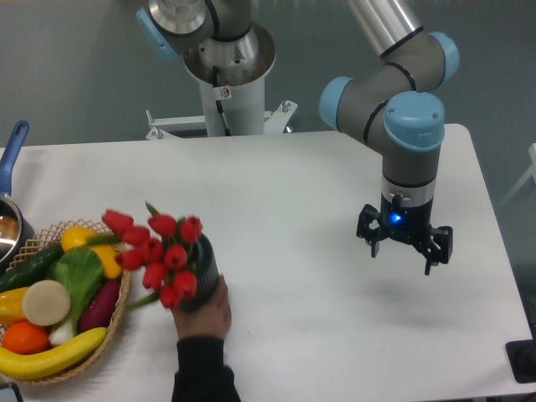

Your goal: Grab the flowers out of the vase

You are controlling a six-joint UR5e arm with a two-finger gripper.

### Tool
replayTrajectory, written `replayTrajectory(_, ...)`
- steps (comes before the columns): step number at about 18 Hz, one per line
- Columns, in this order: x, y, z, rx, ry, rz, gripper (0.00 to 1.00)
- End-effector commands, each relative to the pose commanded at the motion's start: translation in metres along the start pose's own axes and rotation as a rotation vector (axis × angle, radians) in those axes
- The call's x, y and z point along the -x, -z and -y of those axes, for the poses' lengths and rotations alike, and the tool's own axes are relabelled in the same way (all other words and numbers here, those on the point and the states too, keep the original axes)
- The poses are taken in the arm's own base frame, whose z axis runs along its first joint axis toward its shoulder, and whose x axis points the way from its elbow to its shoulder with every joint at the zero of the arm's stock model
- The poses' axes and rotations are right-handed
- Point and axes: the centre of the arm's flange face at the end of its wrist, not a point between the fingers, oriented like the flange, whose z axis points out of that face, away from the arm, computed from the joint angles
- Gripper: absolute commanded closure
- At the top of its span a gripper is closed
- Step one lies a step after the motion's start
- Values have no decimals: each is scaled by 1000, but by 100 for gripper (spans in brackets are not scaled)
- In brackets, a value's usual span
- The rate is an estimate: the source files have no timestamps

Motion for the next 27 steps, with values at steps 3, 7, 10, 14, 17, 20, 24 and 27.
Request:
replayTrajectory(3,-6,-2,5,1,-5,-7,0)
replayTrajectory(7,-19,-12,1,3,41,-29,0)
replayTrajectory(10,-25,-15,8,-73,75,31,0)
replayTrajectory(14,-30,-9,26,-234,66,-18,0)
replayTrajectory(17,-40,0,43,-386,50,-93,0)
replayTrajectory(20,-64,8,75,-531,7,-181,0)
replayTrajectory(24,-82,13,93,-635,-12,-257,0)
replayTrajectory(27,-94,17,98,-747,38,-364,0)
